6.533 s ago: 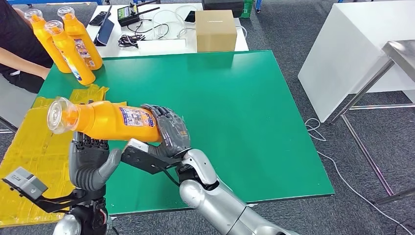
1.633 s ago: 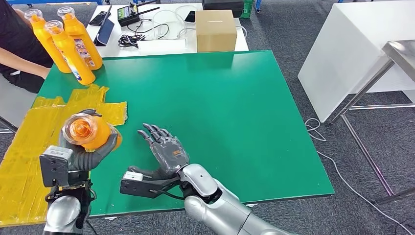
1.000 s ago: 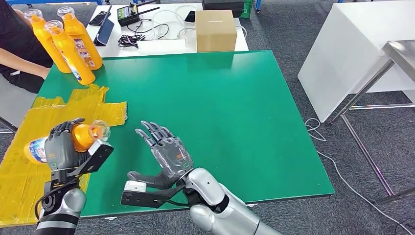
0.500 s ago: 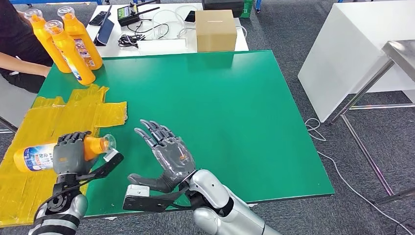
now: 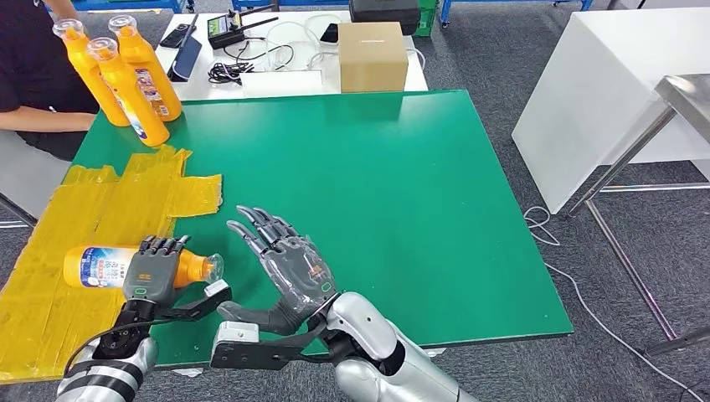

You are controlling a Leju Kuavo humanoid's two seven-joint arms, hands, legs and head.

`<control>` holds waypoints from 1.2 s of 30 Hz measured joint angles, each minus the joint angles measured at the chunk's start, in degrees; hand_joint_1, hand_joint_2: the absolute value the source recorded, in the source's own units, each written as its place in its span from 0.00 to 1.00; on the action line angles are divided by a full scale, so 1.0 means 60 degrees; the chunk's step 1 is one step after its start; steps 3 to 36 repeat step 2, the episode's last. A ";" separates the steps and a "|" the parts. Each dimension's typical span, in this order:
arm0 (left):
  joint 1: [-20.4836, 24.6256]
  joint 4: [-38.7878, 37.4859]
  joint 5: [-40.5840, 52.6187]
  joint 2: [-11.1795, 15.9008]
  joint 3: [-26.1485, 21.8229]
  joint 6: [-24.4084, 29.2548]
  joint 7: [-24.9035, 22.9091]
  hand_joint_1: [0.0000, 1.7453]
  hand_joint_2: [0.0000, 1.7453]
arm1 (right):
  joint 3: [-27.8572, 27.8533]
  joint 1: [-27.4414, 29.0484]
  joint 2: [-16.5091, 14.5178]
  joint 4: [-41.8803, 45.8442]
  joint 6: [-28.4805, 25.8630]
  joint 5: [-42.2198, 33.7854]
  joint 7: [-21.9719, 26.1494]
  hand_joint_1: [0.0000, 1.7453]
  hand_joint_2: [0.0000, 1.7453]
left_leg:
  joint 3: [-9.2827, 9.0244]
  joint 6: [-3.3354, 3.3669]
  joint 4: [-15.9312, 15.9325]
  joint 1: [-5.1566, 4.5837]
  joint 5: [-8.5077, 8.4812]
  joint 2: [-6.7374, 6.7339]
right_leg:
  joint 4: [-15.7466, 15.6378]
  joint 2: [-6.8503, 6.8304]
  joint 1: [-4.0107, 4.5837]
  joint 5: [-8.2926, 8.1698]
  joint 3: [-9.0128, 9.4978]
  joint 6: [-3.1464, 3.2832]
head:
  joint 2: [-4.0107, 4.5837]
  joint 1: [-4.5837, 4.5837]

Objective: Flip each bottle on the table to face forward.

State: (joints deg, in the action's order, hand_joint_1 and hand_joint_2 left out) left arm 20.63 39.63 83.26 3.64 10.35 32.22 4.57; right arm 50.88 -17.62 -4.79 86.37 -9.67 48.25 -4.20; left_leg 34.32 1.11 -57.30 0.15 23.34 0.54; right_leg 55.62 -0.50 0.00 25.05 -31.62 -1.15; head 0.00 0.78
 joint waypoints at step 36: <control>0.0063 -0.0083 -0.0036 0.0002 0.0060 -0.0108 -0.0067 0.00 0.00 | 0.0000 0.0008 0.0000 0.0007 0.0012 -0.0007 0.0007 0.00 0.00 | -0.0024 -0.0002 0.0002 0.0000 0.0002 0.0003 | -0.0001 -0.0003 0.0000 0.0004 -0.0008 0.0002 | 0.0000 0.0000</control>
